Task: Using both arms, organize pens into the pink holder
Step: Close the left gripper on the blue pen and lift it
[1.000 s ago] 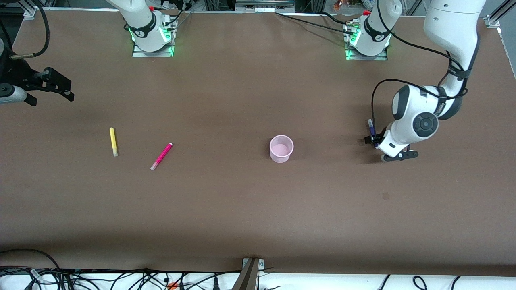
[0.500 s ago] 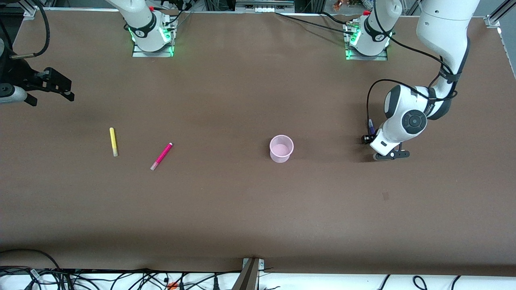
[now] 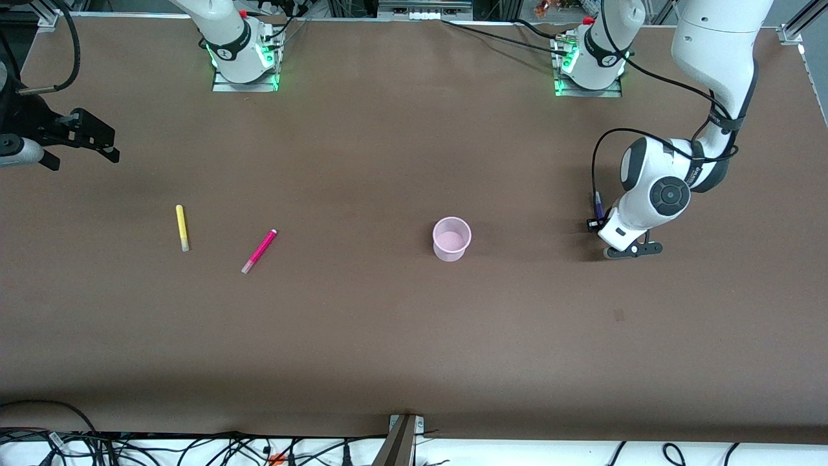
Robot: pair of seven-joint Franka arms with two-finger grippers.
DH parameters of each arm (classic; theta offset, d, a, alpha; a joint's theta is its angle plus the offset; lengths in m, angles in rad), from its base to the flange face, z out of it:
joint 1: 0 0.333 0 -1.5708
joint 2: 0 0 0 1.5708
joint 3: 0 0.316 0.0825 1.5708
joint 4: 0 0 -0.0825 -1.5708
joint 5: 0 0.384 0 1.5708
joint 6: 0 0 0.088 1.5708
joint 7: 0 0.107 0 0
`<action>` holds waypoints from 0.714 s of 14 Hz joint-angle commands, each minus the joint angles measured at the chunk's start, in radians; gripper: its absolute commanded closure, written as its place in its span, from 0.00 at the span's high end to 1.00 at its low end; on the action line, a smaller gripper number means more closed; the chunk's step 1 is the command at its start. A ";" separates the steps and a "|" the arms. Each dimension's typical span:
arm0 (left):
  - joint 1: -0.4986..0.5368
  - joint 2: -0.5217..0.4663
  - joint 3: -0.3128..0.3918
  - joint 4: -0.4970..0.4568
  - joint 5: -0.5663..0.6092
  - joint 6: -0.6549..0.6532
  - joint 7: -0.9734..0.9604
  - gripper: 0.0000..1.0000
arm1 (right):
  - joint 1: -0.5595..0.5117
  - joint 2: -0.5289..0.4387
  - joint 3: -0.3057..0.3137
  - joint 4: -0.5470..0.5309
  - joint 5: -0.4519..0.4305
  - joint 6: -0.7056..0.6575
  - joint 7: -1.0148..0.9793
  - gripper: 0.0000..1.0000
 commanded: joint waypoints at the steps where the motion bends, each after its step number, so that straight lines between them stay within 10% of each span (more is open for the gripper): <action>1: 0.009 0.016 -0.004 0.010 0.014 0.016 0.012 0.00 | -0.006 0.004 0.002 0.012 0.017 0.006 -0.007 1.00; 10: 0.003 -0.036 -0.033 0.172 -0.001 -0.251 0.264 0.00 | -0.014 0.048 -0.003 0.010 0.060 0.003 -0.020 1.00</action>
